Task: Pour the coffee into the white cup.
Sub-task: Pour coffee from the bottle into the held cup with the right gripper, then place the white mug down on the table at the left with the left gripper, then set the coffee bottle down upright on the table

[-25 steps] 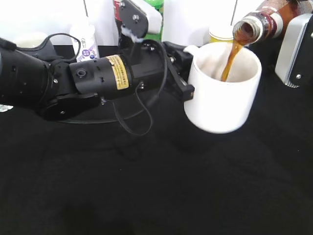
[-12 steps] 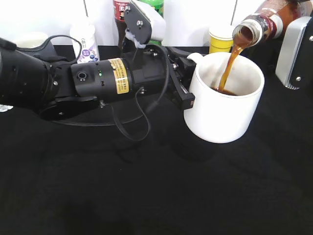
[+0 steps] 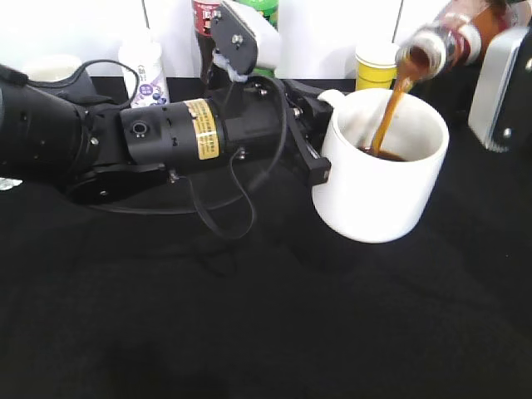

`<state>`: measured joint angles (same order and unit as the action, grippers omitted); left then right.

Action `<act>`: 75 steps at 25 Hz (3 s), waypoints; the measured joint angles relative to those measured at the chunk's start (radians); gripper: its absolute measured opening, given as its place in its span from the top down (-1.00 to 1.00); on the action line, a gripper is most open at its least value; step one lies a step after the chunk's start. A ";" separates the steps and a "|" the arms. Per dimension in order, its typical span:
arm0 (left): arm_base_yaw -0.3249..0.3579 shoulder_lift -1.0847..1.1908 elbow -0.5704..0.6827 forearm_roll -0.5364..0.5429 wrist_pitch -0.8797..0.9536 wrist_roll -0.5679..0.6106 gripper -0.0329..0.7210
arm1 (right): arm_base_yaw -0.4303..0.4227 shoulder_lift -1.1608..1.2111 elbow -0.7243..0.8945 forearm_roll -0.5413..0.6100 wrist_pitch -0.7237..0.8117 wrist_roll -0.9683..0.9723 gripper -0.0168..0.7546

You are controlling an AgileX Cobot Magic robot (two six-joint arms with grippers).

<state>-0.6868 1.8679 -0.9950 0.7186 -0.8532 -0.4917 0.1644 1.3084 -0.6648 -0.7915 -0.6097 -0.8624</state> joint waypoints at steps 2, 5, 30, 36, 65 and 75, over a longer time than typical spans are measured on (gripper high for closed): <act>0.007 0.000 0.000 -0.040 0.000 0.000 0.71 | 0.000 0.000 0.000 -0.009 -0.002 0.126 -0.39; 0.010 0.000 0.000 -0.097 0.000 0.000 0.71 | 0.000 0.000 0.000 -0.011 -0.029 0.310 -0.39; 0.358 0.132 0.386 -0.796 -0.315 0.436 0.71 | 0.000 0.000 0.000 0.006 -0.053 1.143 -0.39; 0.366 0.181 0.374 -0.786 -0.357 0.430 0.50 | 0.000 0.000 0.000 0.006 -0.056 1.144 -0.39; 0.368 -0.414 0.731 -0.570 -0.273 0.430 -0.09 | -0.001 0.659 -0.006 0.670 -0.340 0.963 -0.64; 0.367 -0.528 0.705 -0.567 0.276 0.274 -0.09 | -0.001 0.360 0.144 0.646 0.063 0.982 -0.73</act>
<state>-0.3201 1.3398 -0.2896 0.1515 -0.5771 -0.2175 0.1635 1.6683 -0.5205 -0.1457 -0.5469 0.1201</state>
